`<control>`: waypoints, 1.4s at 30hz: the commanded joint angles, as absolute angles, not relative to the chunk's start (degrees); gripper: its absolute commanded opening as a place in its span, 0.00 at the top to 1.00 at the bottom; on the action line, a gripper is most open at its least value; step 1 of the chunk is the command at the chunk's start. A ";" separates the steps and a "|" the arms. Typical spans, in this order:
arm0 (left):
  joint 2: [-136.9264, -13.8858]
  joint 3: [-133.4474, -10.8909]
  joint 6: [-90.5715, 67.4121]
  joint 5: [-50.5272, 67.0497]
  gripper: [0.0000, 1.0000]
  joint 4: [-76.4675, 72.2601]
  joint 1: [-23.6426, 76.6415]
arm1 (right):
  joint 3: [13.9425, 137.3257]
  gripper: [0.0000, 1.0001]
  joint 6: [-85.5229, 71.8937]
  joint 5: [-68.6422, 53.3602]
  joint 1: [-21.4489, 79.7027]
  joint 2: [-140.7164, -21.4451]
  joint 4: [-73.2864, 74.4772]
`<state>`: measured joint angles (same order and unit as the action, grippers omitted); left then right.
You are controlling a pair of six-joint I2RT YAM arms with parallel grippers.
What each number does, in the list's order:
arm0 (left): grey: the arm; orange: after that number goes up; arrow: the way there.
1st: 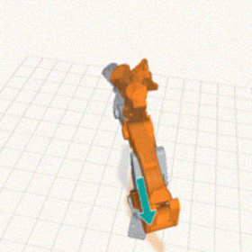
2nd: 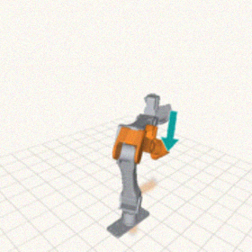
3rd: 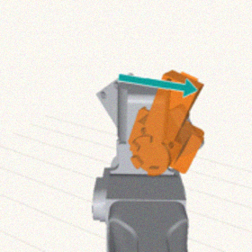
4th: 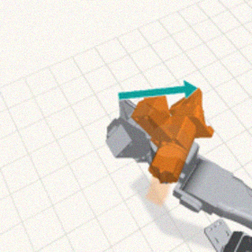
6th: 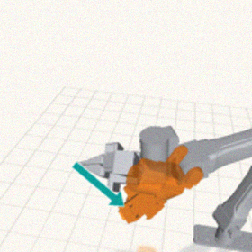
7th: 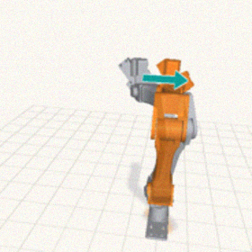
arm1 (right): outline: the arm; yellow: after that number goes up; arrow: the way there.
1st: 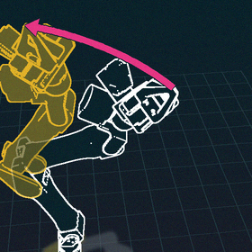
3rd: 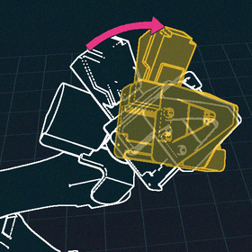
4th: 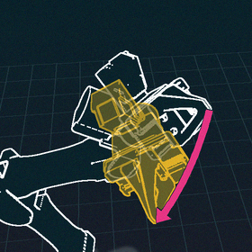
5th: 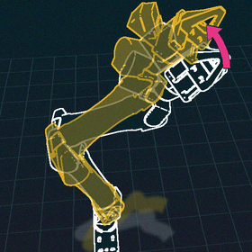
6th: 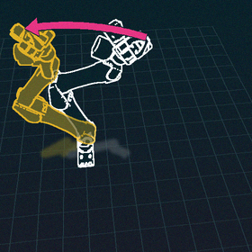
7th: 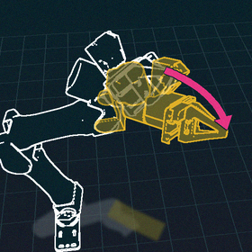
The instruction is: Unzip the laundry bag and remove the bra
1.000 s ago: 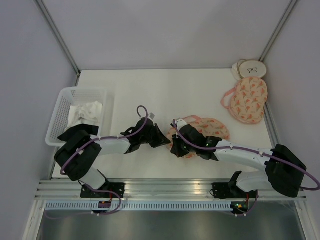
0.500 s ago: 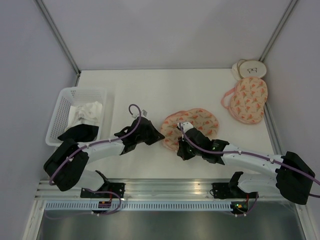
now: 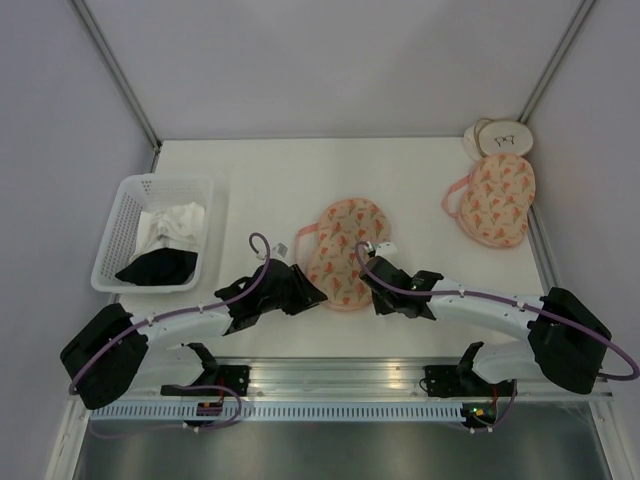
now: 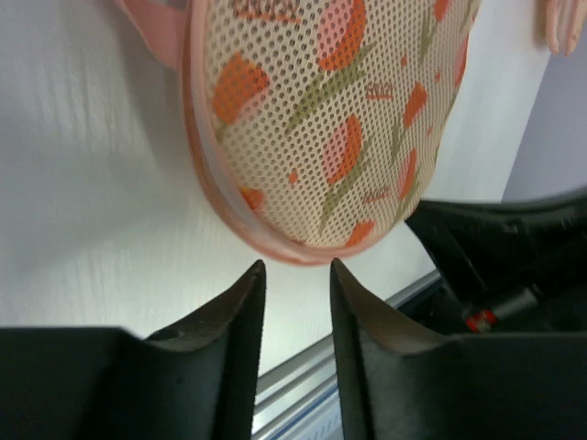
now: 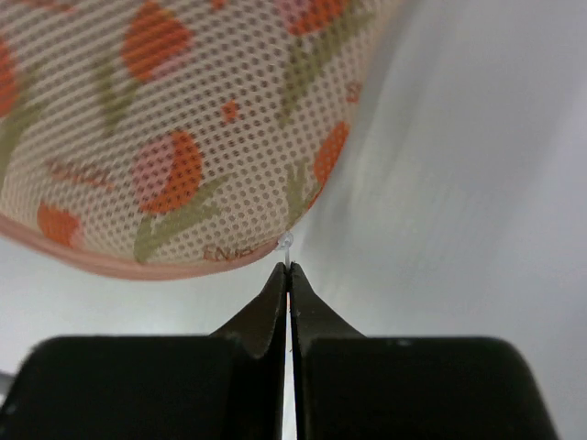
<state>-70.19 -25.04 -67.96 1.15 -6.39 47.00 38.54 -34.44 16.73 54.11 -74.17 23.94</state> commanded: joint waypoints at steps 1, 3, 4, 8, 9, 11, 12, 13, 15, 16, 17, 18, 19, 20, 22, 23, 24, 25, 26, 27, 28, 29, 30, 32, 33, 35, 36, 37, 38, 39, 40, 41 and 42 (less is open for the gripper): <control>-65.22 -23.12 -71.45 0.18 0.59 -5.19 50.43 | 40.43 1.00 -38.75 25.57 52.21 -75.67 31.90; -61.38 -22.59 -72.51 -2.97 0.52 -3.17 51.76 | 41.13 0.99 -40.95 29.60 50.63 -75.76 33.83; -59.96 -22.24 -72.68 -3.86 0.51 -2.56 53.25 | 41.39 1.00 -42.70 30.84 49.23 -75.85 36.01; -52.57 -22.06 -71.81 -9.92 0.48 4.03 55.28 | 42.80 1.00 -44.21 33.92 46.93 -74.10 38.15; -51.34 -21.97 -71.28 -11.06 0.47 5.17 55.28 | 43.15 1.00 -44.30 34.53 47.02 -73.66 38.49; -47.65 -22.06 -70.06 -14.39 0.45 7.64 55.28 | 44.55 0.63 -42.29 34.28 46.93 -72.16 38.85; -46.33 -22.06 -69.61 -15.11 0.44 9.39 55.20 | 45.17 0.55 -40.97 32.28 47.02 -71.64 38.41; -45.36 -21.97 -69.00 -15.73 0.43 9.75 55.20 | 45.52 0.47 -39.39 30.69 46.93 -70.67 37.89; -42.55 -21.97 -67.94 -17.22 0.42 11.68 55.20 | 46.49 0.39 -34.73 26.74 47.02 -69.61 35.70; -41.93 -21.71 -67.07 -17.40 0.41 11.78 55.20 | 46.76 0.35 -32.89 22.37 47.46 -68.57 34.90; -40.53 -21.62 -66.80 -18.01 0.41 12.13 55.20 | 47.54 0.34 -31.48 21.02 47.81 -68.03 34.11; -39.91 -21.62 -66.80 -18.54 0.41 12.56 55.20 | 47.90 0.34 -29.64 20.22 48.42 -67.77 32.71; -39.38 -21.62 -66.80 -18.89 0.41 13.18 55.20 | 48.42 0.34 -28.49 17.00 49.30 -67.68 31.83; -38.59 -21.53 -66.19 -19.51 0.41 13.18 55.20 | 49.82 0.34 -27.87 16.44 50.87 -68.02 31.12; -37.71 -21.71 -66.09 -20.04 0.40 13.79 55.19 | 52.19 0.34 -26.46 15.91 53.68 -71.17 30.41; -37.36 -21.62 -66.09 -20.39 0.40 13.80 55.20 | 54.73 0.34 -26.02 16.00 54.66 -72.67 30.24; -36.31 -21.62 -66.01 -20.56 0.40 13.80 55.20 | 56.32 0.34 -25.93 16.17 55.54 -74.43 30.15; -35.78 -21.53 -66.09 -20.91 0.40 13.89 55.20 | 57.73 0.34 -25.67 16.43 57.20 -77.92 29.97; -35.16 -21.36 -66.18 -21.27 0.40 13.97 55.20 | 60.35 0.34 -25.49 17.48 57.91 -79.70 29.71; -34.29 -21.27 -66.18 -21.36 0.40 13.89 55.20 | 61.51 0.35 -25.66 17.84 58.27 -82.94 29.01; -33.84 -21.10 -66.18 -21.53 0.40 13.97 55.11 | 62.65 0.36 -26.19 18.28 58.53 -84.62 28.74; -33.49 -21.09 -66.27 -21.45 0.40 14.24 55.19 | 64.93 0.37 -26.45 19.85 58.45 -86.12 28.31; -32.96 -20.92 -66.27 -21.45 0.40 14.24 55.20 | 66.08 0.38 -26.80 20.99 58.45 -89.18 28.13; -32.35 -20.65 -66.71 -21.27 0.40 14.50 55.19 | 69.59 0.40 -27.85 23.02 58.54 -92.18 28.47; -32.08 -20.48 -66.80 -21.27 0.40 14.59 55.20 | 70.74 0.41 -28.12 24.85 58.54 -95.07 28.48; -31.29 -20.13 -67.23 -21.18 0.40 14.59 55.11 | 73.81 0.44 -29.00 26.62 58.62 -97.63 29.00; -30.94 -19.95 -67.50 -21.09 0.40 14.59 55.19 | 74.79 0.44 -29.18 28.28 58.62 -100.00 29.44; -30.68 -19.95 -67.50 -21.09 0.40 14.59 55.20 | 75.66 0.44 -29.44 29.00 58.54 -101.15 29.88; -30.41 -19.86 -67.59 -20.92 0.40 14.59 55.20 | 76.98 0.44 -29.44 29.26 58.54 -102.12 29.97; -30.15 -19.60 -67.59 -20.92 0.40 14.59 55.20 | 77.51 0.45 -29.27 29.35 58.54 -103.78 29.88; -29.89 -19.51 -67.76 -20.92 0.40 14.59 55.20 | 78.65 0.45 -29.18 29.36 58.62 -104.58 29.97; -29.88 -19.34 -67.68 -20.92 0.40 14.59 55.20 | 79.18 0.45 -29.18 29.27 58.71 -105.37 30.14; -29.71 -19.16 -67.76 -20.92 0.40 14.59 55.20 | 79.80 0.45 -29.27 29.88 58.71 -106.69 30.41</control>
